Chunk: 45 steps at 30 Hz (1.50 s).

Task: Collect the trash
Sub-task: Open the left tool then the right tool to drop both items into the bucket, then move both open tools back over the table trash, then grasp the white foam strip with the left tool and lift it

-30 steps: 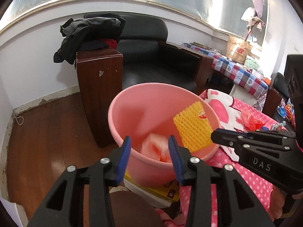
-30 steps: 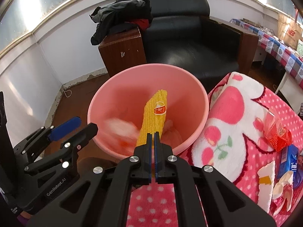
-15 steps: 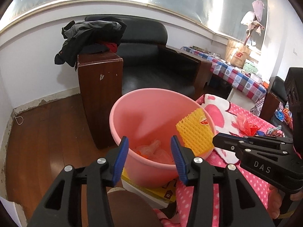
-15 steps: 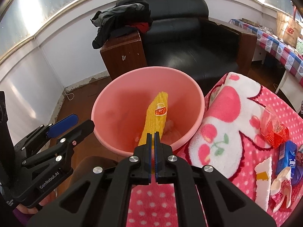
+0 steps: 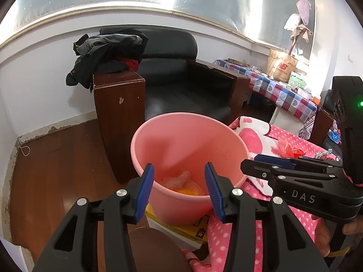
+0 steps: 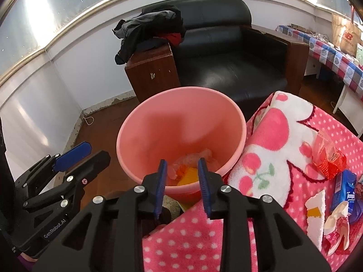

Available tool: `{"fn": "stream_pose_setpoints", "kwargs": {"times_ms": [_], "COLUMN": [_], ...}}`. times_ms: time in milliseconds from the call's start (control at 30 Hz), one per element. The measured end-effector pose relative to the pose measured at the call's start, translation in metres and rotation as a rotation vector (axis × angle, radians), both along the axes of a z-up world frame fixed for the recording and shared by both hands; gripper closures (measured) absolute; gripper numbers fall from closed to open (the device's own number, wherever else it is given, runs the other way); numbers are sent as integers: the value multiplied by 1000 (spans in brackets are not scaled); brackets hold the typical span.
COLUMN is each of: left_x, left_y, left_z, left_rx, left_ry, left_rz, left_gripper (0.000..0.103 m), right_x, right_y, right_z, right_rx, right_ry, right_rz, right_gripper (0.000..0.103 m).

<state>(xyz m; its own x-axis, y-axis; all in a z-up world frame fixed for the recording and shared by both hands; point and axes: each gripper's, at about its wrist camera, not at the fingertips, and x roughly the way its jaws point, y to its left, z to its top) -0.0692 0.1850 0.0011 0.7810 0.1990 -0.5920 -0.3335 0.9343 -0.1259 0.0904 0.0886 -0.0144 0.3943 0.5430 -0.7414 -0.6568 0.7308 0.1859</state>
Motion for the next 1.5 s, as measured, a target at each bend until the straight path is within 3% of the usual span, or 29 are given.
{"fn": "stream_pose_setpoints", "kwargs": {"times_ms": [367, 533, 667, 900, 1067, 1267, 1500], "left_x": [7, 18, 30, 56, 78, 100, 126], "left_y": [-23, -43, -64, -115, -154, -197, -223], "left_z": [5, 7, 6, -5, -19, -35, -55], "left_rx": [-17, -47, -117, -213, -299, -329, -327], "left_ry": [4, 5, 20, 82, 162, 233, 310], "left_rz": [-66, -123, -190, -339, -408, -462, -446], "left_gripper": [58, 58, 58, 81, 81, 70, 68], "right_x": [-14, -15, -12, -11, -13, -15, -13], "right_y": [-55, -110, -159, -239, -271, -292, -300], "right_z": [13, 22, 25, 22, 13, 2, -1], "right_rx": [-2, -11, 2, 20, 32, 37, 41], "right_ry": [-72, -111, -109, -94, -77, -59, -61], "right_rz": [-86, -206, -315, -473, -530, -551, -538], "right_gripper": [75, 75, 75, 75, 75, 75, 75]}}
